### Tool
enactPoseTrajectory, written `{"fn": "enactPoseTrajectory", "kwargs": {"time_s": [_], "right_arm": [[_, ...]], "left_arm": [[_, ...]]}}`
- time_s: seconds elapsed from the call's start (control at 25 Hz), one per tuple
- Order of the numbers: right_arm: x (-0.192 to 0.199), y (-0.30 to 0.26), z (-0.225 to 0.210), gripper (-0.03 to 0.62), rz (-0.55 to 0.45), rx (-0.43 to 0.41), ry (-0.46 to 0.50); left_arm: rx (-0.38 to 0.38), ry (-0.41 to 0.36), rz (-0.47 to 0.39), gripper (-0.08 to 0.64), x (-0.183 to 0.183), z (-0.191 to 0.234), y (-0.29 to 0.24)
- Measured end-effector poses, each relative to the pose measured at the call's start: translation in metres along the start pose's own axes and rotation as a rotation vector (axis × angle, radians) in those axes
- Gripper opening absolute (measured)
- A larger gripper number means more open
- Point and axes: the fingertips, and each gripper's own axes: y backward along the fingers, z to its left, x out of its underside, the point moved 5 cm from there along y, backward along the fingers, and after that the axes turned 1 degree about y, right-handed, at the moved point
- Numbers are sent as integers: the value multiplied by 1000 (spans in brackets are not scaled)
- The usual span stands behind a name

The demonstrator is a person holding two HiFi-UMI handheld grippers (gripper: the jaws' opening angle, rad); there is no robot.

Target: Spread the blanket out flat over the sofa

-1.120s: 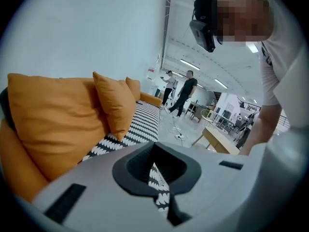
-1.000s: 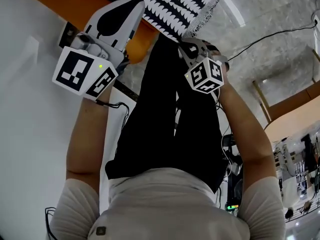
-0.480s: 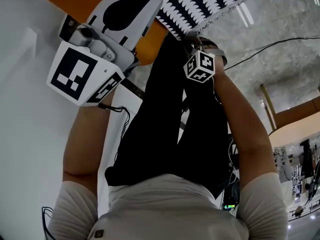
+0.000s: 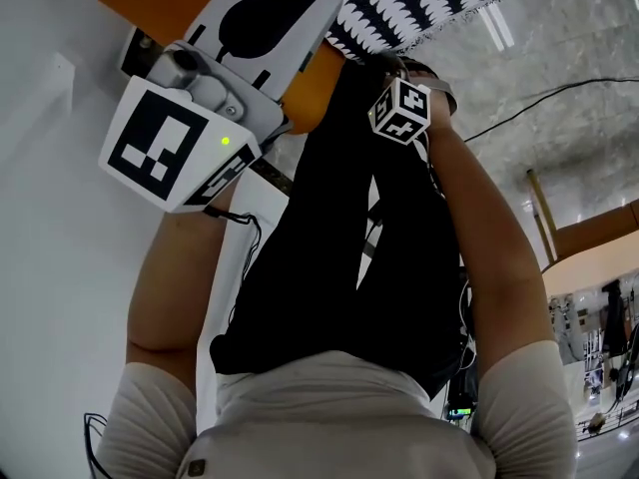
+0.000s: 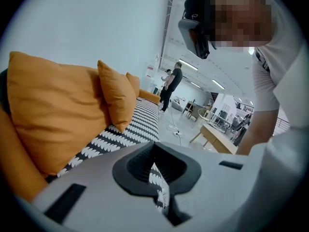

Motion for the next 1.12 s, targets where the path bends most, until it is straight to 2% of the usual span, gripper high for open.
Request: {"fn": "enactPoseTrajectory", "kwargs": {"time_s": [0.12, 0.16, 0.2, 0.36, 0.6, 0.76, 0.92, 1.0, 1.12], "right_arm": [[8, 10, 7, 61, 11, -41, -90], [10, 16, 11, 139, 18, -60, -110], [10, 24, 14, 174, 21, -72, -123], [-8, 80, 7, 175, -23, -38, -170], [-21, 231, -2, 173, -137, 120, -270], [-68, 335, -21, 165, -256, 220, -319], [-114, 443, -4, 134, -369, 304, -322], [-129, 491, 12, 124, -420, 339, -300], [-147, 549, 54, 74, -495, 385, -285]], "left_arm": [[-2, -8, -4, 9, -3, -13, 5], [-3, -11, -6, 9, -7, -18, 9], [-4, -17, -10, 9, -11, -23, 12], [-7, -46, -40, 9, -41, -48, 35], [-12, -95, -77, 9, -91, -135, 65], [-19, -153, -138, 9, -142, -161, 103], [-21, -229, -184, 9, -184, -197, 143], [-19, -241, -222, 9, -203, -216, 159], [-6, -243, -245, 9, -216, -251, 190]]}}
